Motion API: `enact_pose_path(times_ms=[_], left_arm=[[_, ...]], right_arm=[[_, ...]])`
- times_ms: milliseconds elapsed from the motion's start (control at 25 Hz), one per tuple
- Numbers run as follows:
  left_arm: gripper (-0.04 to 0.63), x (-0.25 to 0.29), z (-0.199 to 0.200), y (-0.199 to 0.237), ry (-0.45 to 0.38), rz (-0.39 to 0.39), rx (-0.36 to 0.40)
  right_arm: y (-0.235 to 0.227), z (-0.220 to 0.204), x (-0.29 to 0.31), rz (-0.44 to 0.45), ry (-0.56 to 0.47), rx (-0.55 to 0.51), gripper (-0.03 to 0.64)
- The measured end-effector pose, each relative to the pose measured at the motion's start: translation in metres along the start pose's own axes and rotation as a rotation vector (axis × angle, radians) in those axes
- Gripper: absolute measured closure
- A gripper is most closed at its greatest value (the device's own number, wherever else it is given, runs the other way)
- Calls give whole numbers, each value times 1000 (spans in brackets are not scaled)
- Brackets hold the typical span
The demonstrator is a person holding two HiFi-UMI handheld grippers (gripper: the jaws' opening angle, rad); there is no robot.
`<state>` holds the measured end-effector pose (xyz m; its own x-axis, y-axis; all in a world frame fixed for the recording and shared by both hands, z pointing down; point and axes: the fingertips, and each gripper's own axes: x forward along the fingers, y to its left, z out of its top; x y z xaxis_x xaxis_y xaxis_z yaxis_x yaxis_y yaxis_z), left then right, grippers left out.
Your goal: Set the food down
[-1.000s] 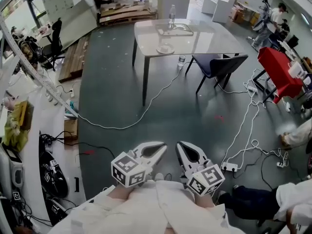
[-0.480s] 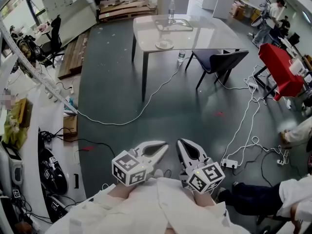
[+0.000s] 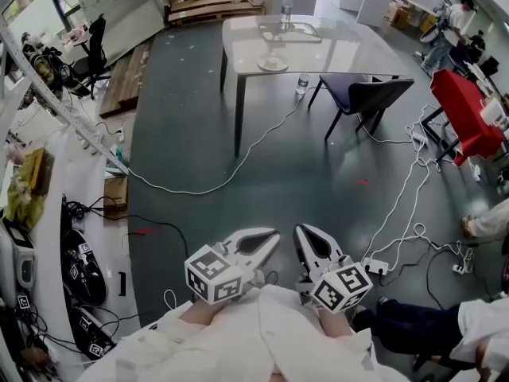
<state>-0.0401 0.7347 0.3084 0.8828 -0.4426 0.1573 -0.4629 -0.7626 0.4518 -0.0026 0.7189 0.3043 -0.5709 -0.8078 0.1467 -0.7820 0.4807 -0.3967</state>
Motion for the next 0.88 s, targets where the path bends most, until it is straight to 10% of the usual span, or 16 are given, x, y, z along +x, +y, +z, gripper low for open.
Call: enact_pose_path(times_ms=[880], left_arm=[[575, 83, 111, 204, 59, 32, 29]], right_arm=[[-91, 79, 199, -36, 16, -26, 614]])
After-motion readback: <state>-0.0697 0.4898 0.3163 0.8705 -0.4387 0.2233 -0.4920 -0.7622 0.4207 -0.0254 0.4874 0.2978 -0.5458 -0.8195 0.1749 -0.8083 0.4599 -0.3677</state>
